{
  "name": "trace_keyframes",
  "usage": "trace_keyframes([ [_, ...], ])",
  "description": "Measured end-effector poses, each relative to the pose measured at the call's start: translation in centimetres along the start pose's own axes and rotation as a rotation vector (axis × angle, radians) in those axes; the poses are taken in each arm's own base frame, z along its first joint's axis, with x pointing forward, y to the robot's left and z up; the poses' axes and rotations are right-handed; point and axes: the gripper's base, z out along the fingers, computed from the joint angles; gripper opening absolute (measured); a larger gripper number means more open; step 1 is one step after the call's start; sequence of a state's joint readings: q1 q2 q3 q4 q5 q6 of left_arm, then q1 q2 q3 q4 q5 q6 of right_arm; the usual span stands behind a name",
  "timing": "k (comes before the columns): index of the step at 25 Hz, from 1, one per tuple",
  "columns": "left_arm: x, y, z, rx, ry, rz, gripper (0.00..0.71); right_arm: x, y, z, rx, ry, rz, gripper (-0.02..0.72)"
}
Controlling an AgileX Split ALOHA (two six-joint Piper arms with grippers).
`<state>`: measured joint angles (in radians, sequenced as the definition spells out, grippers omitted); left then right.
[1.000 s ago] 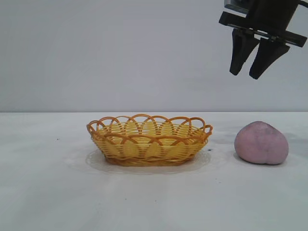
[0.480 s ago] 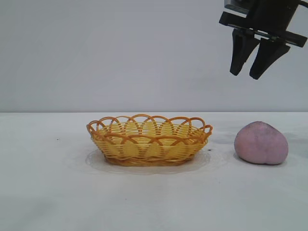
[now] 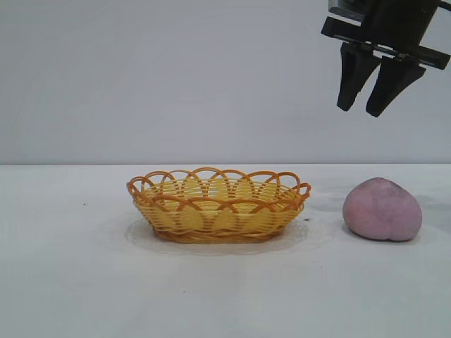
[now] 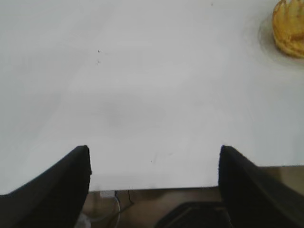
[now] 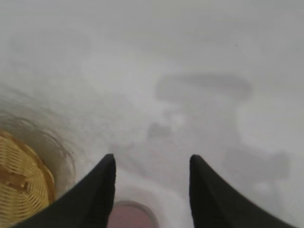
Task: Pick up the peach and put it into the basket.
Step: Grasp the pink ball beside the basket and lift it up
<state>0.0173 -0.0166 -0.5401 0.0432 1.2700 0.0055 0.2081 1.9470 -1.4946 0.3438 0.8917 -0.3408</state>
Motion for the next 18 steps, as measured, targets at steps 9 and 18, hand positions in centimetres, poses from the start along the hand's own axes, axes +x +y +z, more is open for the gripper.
trace_keyframes([
  [9,-0.5,0.0,1.0,-0.002,-0.084,0.019,0.531,0.0,0.6,-2.2,-0.001,-0.022,-0.03,0.305],
  [18,-0.4,-0.1,1.3,-0.002,-0.092,0.022,0.531,0.4,1.2,-3.9,-0.007,-0.005,-0.071,0.305],
])
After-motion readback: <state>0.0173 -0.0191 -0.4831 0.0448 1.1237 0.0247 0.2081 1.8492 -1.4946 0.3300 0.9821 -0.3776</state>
